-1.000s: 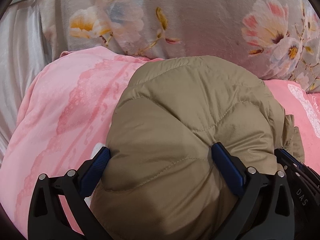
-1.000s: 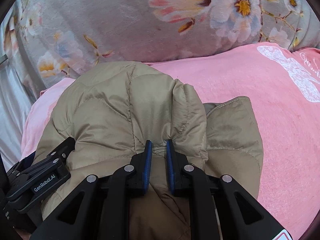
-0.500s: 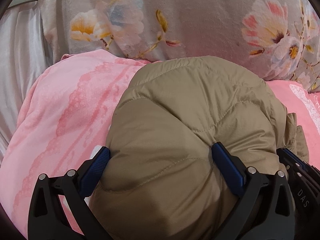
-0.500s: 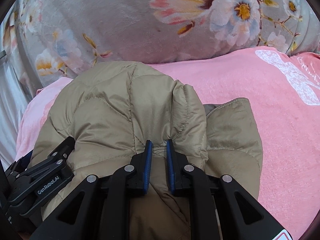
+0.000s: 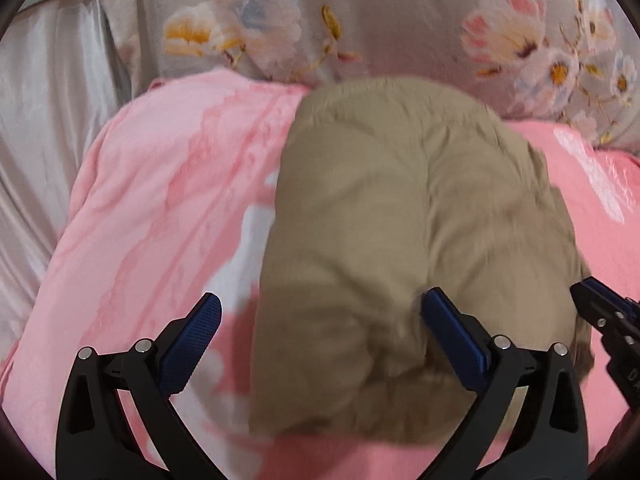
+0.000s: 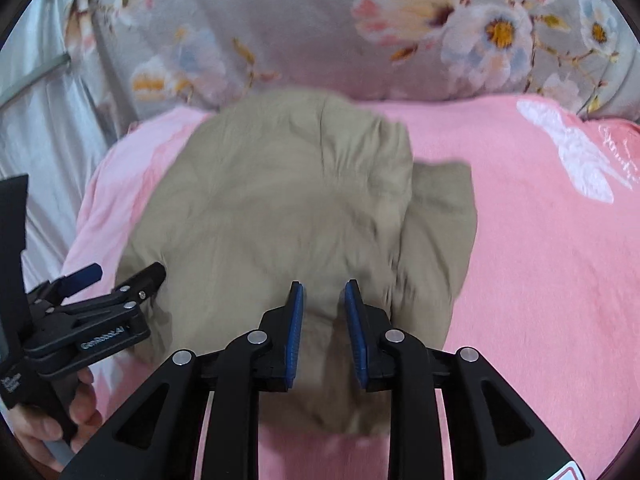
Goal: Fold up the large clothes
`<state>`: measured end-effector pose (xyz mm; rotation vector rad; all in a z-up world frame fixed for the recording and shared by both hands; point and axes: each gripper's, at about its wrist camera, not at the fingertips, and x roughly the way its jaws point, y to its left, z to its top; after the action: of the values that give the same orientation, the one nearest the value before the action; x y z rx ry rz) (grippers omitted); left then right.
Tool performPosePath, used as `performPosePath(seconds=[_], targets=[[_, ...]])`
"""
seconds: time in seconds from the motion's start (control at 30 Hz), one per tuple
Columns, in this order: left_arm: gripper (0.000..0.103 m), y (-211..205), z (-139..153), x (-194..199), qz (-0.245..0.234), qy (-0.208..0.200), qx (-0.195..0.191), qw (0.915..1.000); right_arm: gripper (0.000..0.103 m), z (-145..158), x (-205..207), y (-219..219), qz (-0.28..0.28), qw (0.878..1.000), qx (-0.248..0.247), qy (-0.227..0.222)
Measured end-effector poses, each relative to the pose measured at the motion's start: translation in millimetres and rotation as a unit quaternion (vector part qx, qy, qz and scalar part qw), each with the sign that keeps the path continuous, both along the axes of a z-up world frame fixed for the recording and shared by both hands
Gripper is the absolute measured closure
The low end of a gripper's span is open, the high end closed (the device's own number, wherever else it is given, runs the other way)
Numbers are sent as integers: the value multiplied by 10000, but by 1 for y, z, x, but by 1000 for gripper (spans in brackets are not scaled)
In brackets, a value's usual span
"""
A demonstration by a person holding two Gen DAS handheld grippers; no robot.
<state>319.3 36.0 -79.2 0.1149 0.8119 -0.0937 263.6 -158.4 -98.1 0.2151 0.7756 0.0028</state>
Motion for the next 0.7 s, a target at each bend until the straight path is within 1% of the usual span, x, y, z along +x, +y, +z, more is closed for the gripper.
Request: performPosePath(seconds=[0.03,0.1,0.17,0.27,0.33,0.4,0.5,0.53,0.6,0.63,0.67,0.7], targets=[[5,1,-6,-6,38,137,-11,9999,80,-4,0,0,-35,10000,-10,-24],[5,2,-13,-11,113,238,-36,9996,80,-12,2,1,-60,10000,-37,-22],[5,2,-18,-13,211,345,-81,9991,80,-16,5,7,-79,9997,-237,-21],[5,-1,-24,-14,292,371,-52,9989,80,-20,4,16,-124,9987,-485,-68],[5,-2,-29,-15,348,342,-53,9988,80,-23,1,18,-167,9982,-554,-153],[5,-2,-31,-16,388,332,-107,9986,80,-25,-2,17,-212,9978,-564,-268],[5,2,-34,-20,433,337,-241,9982,78,-24,-16,12,-359,9981,-322,-383],[5,4,-34,-23,417,351,-284,9981,76,-23,-25,12,-429,9977,-323,-418],[5,6,-34,-30,388,339,-269,9983,64,-21,-41,15,-484,9963,-474,-526],[5,8,-33,-37,372,324,-277,9984,62,-21,-50,18,-467,9954,-582,-603],[5,10,-34,-41,371,344,-282,9983,56,-22,-59,21,-452,9948,-681,-613],[5,11,-34,-45,379,356,-297,9982,47,-23,-65,22,-429,9946,-717,-610]])
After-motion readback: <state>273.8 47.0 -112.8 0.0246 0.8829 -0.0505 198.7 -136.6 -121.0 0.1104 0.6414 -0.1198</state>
